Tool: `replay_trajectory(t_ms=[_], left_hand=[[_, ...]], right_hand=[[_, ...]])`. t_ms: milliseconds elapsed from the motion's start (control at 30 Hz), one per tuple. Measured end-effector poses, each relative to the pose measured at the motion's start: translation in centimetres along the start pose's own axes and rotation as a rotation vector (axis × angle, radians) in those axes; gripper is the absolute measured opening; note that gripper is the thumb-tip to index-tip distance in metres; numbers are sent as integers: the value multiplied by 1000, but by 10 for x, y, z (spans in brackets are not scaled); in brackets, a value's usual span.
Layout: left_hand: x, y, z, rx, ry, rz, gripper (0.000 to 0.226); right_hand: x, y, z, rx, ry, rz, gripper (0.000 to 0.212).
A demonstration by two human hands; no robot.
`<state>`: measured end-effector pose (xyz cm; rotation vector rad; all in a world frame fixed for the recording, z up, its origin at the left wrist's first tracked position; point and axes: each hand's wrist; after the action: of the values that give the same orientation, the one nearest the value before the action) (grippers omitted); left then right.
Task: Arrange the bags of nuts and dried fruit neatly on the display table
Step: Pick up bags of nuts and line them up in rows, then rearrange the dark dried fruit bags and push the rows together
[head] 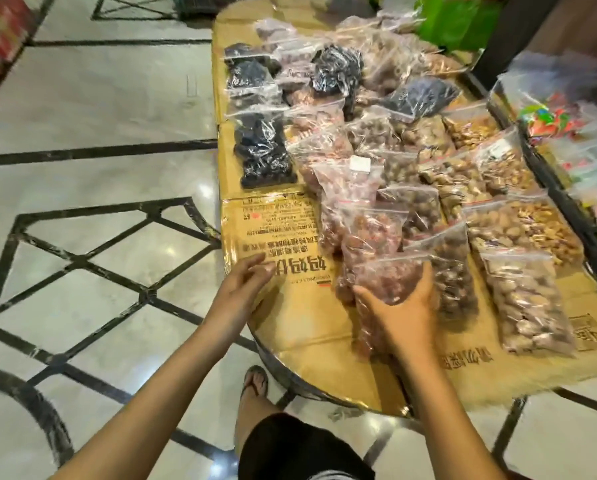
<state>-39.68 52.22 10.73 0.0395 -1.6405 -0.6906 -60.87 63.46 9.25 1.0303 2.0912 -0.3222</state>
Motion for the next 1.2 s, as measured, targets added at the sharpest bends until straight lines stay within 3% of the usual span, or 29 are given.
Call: replay_trajectory(t_ms=[100,233,300,467,567,767,967,1067,1200], left_hand=[[19,-38,-18,-36,-73,57,46],[47,-88,-59,-14,-145,100,56],[59,-110,-83,17,-227,100,68],[95,-153,-120,107,-440,213,64],[108,-182,-131,132,-557,280,66],[127,-264,-150,-93,-713,380,71],[176,-359,-190,-275,-722,413,66],[205,-397,-199,-291,-689,444,59],[238,-426,-177,-362,-598,490,52]], right_hand=[[-34,-19,10,180,-54,-55,120],[-91,-63,32,338,75,-175,100],[-120,-86,49,330,77,-207,95],[-190,-147,88,139,57,-148,98],[-214,-179,101,122,47,-119,100],[-243,-275,123,185,-247,5,98],[-275,-383,140,150,-235,240,106],[-284,-396,141,85,-145,388,125],[-302,-381,157,331,-43,400,95]])
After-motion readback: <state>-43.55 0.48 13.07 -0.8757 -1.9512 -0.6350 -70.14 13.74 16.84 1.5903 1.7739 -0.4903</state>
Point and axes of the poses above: each hand's wrist, its own y-axis away from the middle knuckle, its own z-axis out of the palm, x = y × z, and after that the axes turned 4 degrees about -z, right-handed
